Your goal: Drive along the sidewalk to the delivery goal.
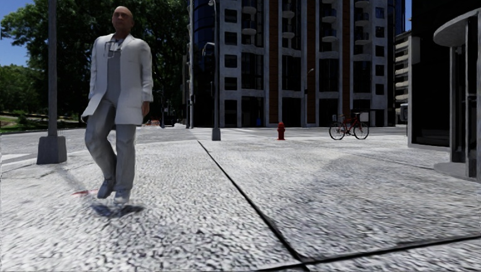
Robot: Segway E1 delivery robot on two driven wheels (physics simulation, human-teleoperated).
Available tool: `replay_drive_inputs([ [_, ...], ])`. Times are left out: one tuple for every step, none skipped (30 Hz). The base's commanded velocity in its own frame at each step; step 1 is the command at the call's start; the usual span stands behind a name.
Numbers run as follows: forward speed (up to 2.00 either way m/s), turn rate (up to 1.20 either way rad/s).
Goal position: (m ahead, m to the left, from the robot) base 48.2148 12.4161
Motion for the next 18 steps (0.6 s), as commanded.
replay_drive_inputs([
  [2.00,-1.04],
  [2.00,-0.56],
  [2.00,-0.09],
  [2.00,0.00],
  [2.00,0.00],
  [2.00,0.00],
  [2.00,0.00],
  [2.00,0.00],
  [2.00,0.00],
  [2.00,0.00],
  [2.00,0.00],
  [2.00,0.00],
  [2.00,0.00],
  [2.00,0.00],
  [2.00,0.00],
  [2.00,0.00],
  [2.00,0.00],
  [2.00,0.00],
])
